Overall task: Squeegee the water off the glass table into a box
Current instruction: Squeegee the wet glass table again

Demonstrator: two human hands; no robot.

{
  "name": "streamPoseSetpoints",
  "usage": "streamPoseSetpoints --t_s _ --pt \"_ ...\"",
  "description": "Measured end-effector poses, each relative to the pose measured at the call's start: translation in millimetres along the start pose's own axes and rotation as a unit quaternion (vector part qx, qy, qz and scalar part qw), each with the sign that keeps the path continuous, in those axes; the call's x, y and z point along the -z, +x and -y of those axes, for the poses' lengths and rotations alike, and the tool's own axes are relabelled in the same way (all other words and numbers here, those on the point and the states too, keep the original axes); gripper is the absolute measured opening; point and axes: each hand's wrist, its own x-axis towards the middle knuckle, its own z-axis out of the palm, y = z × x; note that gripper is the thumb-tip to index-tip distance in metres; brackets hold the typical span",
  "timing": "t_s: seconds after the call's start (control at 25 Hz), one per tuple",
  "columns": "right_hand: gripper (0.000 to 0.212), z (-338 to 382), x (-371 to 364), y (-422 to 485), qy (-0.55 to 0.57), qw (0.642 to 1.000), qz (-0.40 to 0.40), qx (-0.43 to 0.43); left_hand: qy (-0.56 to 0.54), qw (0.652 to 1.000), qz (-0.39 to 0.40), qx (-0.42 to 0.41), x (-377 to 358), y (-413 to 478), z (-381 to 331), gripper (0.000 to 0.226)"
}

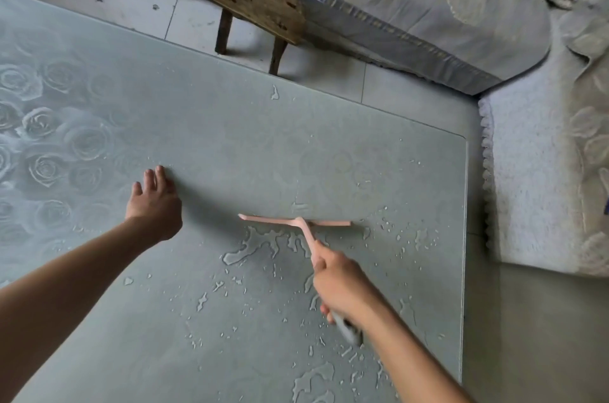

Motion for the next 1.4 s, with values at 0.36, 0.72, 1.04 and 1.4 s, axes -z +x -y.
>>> streamPoseSetpoints --t_s 0.36,0.72,1.04,1.4 --pt "0.038 -12 31 50 0.103 0.982 -0.14 -0.072 -0.014 0.998 -0.058 -0.038 -3 -14 -25 0.075" --pt "0.016 -83 52 4 0.197 0.968 -0.155 -0.013 0.048 0.981 -0.079 -0.173 12 -30 -96 0.076" --pt "0.033 -175 108 72 0.378 0.903 -0.167 -0.116 0.139 0.963 -0.102 -0.205 2 -56 -141 0.072" --pt "0.014 -152 90 17 0.501 0.863 -0.053 0.029 0.167 0.96 -0.11 -0.197 8 -104 -193 0.069"
